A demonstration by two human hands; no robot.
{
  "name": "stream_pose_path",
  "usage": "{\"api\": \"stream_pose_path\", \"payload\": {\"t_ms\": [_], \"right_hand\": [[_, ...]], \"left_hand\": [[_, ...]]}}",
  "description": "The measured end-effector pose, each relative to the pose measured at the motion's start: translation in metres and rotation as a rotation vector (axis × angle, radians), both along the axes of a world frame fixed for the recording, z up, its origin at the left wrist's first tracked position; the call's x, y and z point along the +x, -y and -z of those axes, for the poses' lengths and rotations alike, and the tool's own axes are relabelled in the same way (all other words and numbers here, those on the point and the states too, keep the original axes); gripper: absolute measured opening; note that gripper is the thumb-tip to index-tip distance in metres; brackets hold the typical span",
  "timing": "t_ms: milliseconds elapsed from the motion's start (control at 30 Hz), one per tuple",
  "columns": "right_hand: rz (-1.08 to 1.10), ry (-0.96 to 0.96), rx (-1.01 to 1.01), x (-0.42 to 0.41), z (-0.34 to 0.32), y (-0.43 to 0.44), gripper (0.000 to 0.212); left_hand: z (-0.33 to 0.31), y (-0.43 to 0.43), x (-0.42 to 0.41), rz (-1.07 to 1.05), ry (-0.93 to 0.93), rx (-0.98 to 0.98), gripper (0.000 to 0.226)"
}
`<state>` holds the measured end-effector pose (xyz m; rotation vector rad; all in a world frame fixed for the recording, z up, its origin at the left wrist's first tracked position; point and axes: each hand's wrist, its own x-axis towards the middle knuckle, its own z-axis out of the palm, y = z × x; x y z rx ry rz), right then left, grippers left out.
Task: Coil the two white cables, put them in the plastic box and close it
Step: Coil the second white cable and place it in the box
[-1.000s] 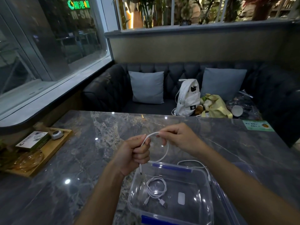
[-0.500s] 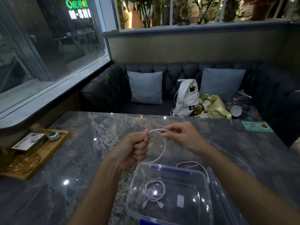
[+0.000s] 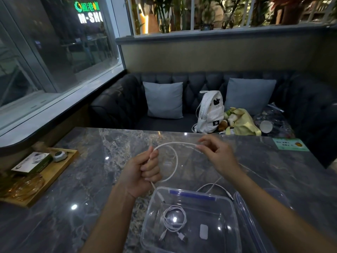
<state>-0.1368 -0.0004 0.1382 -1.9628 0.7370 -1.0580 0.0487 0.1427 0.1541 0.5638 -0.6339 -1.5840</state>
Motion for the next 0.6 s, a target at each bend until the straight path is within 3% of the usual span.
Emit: {"api": "stream_pose_path", "payload": {"t_ms": [133,233,300,367,433,600], "right_hand": [[-0.066,0.022,0.085,-0.008,0.014,0.002,0.030],[0.031,0.026,0.010,-0.007,0.020,0.003,0.019],[0.108,-0.040,-0.230,-0.005,0.024,0.002,0.009],[0.140,-0.189,-0.545,-0.003,0.025,-0.002,0.004],[0.117,-0.344,-0.770,0.000,0.023,-0.007,0.011],[0.074,-0.352,-0.935,0.010,0.017,-0.014,0.020]], "left_hand": [[-0.001,-0.002,0.013,-0.050,-0.236,-0.109,0.022],[-0.002,-0.002,0.021,-0.020,-0.434,-0.187,0.041],[-0.005,-0.001,0.023,-0.113,-0.419,-0.157,0.048],[-0.007,0.001,0.022,-0.283,-0.324,-0.073,0.041],[-0.005,0.002,0.022,-0.455,-0.211,-0.018,0.036],[-0.005,0.008,0.018,-0.502,-0.115,-0.004,0.045]]}}
